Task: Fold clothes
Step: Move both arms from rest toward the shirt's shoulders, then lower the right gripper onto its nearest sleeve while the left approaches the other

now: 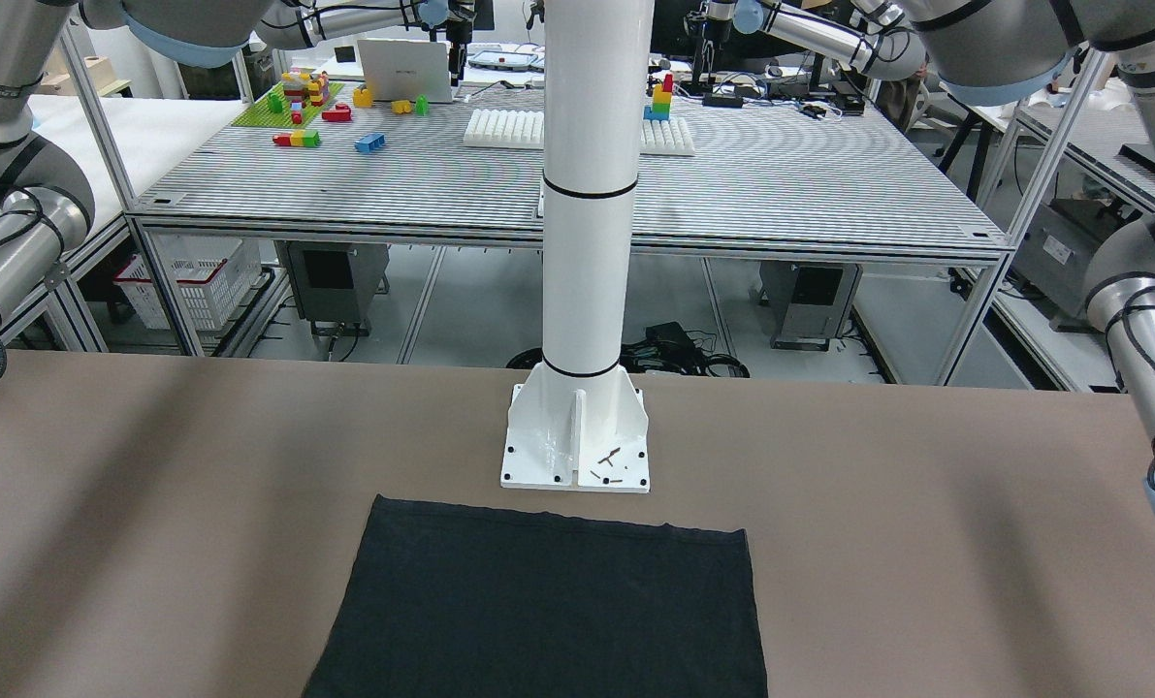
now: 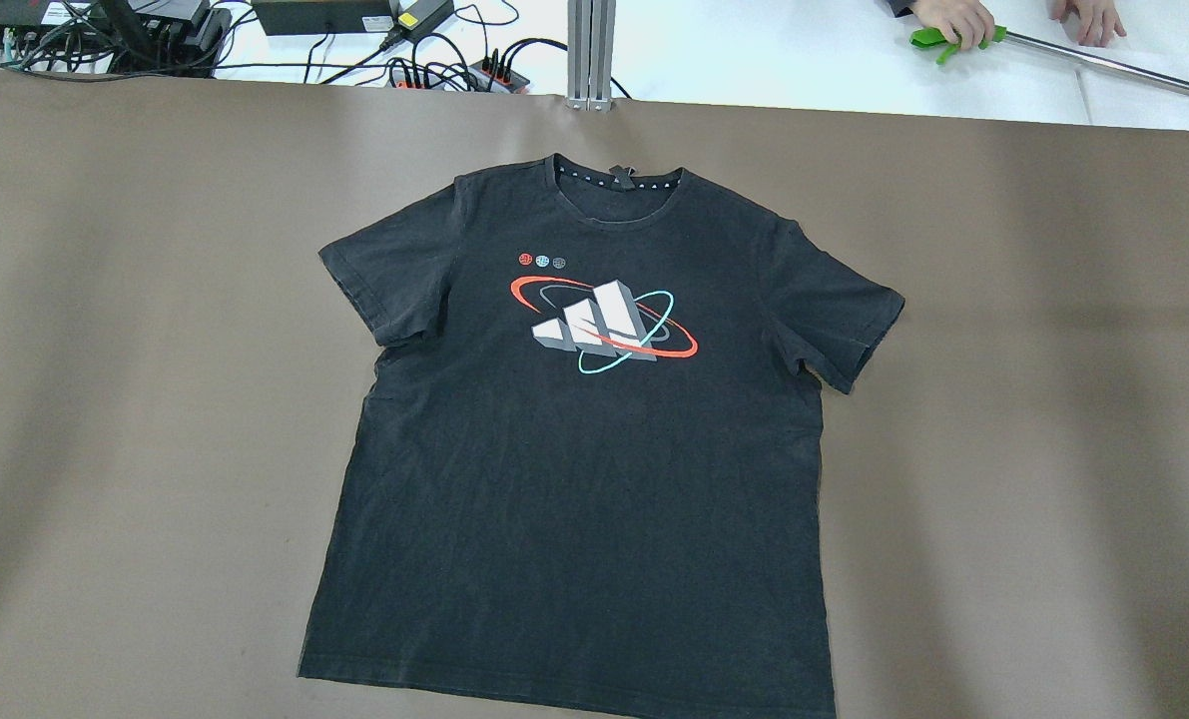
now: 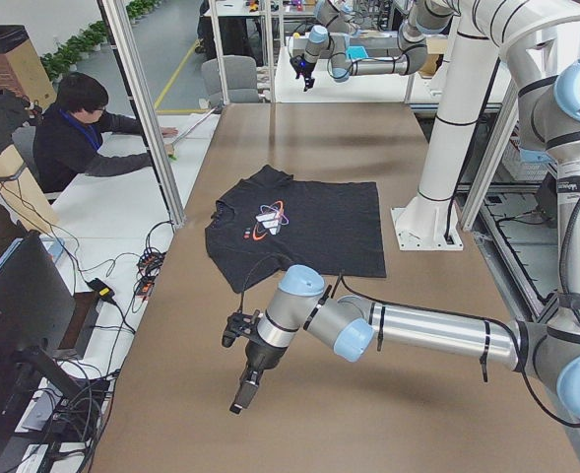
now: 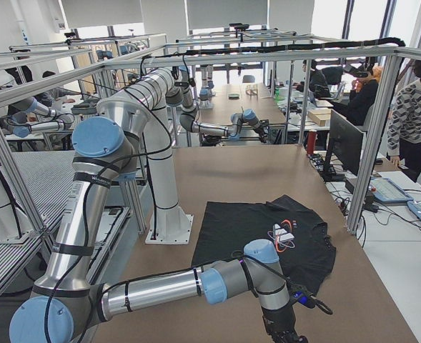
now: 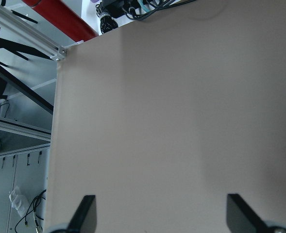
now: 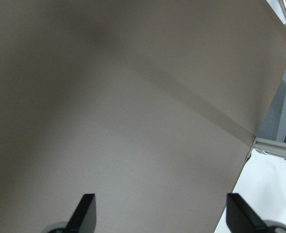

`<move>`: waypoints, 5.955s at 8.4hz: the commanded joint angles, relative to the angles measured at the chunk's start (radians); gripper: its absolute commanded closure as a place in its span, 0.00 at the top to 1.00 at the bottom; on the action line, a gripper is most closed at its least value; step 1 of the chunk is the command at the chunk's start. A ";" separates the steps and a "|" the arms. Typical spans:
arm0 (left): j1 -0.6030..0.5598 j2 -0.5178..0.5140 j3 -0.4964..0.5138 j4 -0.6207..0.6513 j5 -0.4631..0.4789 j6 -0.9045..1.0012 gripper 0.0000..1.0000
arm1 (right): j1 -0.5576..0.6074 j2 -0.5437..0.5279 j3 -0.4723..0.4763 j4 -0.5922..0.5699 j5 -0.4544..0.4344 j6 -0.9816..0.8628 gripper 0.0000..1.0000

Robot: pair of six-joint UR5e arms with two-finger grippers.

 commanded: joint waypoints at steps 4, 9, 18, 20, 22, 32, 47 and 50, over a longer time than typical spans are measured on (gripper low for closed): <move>-0.002 0.011 0.008 0.009 0.076 0.001 0.94 | 0.000 -0.003 0.004 0.001 0.006 -0.003 0.94; -0.002 0.025 -0.007 0.003 0.061 0.084 0.94 | 0.000 0.001 0.000 -0.001 0.003 0.008 0.94; 0.003 -0.030 -0.011 -0.017 -0.019 0.067 0.94 | -0.005 0.079 -0.019 -0.004 0.008 0.165 0.94; 0.004 -0.130 0.034 -0.014 -0.045 -0.029 0.94 | -0.023 0.171 -0.075 -0.004 0.014 0.244 0.94; 0.004 -0.263 0.099 -0.016 -0.198 -0.088 0.94 | -0.038 0.285 -0.150 -0.002 0.070 0.363 0.94; 0.278 -0.557 0.430 -0.499 -0.248 -0.606 0.94 | -0.290 0.402 -0.428 0.512 0.081 0.963 0.94; 0.352 -0.566 0.467 -0.539 -0.156 -0.617 0.94 | -0.551 0.489 -0.648 0.687 -0.130 1.143 0.83; 0.351 -0.549 0.464 -0.552 -0.156 -0.616 0.94 | -0.565 0.497 -0.660 0.685 -0.132 1.155 0.57</move>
